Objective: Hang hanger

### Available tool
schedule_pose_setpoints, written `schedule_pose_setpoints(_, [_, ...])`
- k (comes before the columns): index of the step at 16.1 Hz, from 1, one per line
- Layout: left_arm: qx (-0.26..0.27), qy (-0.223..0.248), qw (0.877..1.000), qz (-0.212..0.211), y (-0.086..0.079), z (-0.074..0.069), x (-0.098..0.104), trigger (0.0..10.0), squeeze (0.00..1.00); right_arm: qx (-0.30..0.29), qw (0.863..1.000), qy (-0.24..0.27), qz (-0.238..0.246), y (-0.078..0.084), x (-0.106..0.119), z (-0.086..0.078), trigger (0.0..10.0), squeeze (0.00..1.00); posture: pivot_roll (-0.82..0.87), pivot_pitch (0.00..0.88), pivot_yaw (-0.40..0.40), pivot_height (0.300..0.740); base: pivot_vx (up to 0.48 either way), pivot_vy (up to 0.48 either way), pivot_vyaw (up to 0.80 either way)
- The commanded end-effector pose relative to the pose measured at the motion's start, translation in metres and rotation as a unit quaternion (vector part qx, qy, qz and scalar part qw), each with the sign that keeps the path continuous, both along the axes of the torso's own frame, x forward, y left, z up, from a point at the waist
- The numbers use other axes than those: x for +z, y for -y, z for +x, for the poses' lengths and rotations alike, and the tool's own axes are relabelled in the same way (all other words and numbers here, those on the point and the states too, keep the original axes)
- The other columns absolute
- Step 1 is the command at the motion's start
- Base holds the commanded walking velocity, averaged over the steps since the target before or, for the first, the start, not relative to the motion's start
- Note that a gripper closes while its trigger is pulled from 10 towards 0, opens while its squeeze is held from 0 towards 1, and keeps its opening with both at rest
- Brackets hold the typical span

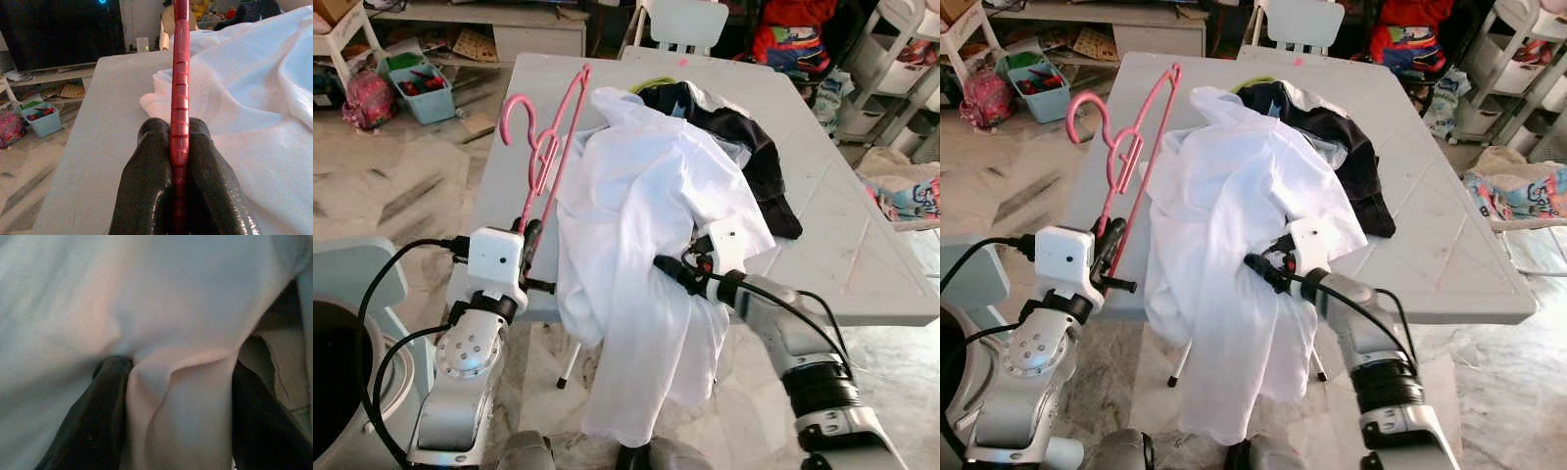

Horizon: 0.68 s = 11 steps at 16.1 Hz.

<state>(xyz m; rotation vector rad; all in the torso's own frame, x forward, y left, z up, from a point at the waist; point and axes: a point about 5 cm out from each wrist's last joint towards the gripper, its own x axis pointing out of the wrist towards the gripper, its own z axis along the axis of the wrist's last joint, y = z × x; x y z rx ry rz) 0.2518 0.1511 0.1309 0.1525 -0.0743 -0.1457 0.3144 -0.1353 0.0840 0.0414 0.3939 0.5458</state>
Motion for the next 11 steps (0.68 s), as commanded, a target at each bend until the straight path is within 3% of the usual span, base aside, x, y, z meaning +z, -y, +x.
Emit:
schedule_pose_setpoints(1, [-0.006,0.011,1.0,-0.002,0.004,0.0,0.007,10.0,0.0,-0.055,0.997,-0.045,-0.021,0.015,-0.022,-0.008,0.0,0.0,0.05,0.108,-0.111,0.74,0.0,0.0,0.0])
schedule_pose_setpoints(7, [-0.003,0.01,1.0,-0.002,0.004,0.0,0.006,10.0,0.0,-0.073,0.996,-0.037,-0.038,0.013,-0.031,-0.016,0.0,0.0,0.05,0.103,-0.119,0.74,0.0,0.0,0.0])
schedule_pose_setpoints(11, [-0.01,-0.001,1.0,0.0,0.007,-0.002,0.001,10.0,0.0,-0.112,0.993,-0.015,-0.03,0.018,-0.025,-0.004,0.0,0.0,0.06,0.104,-0.121,0.74,0.0,0.0,0.0])
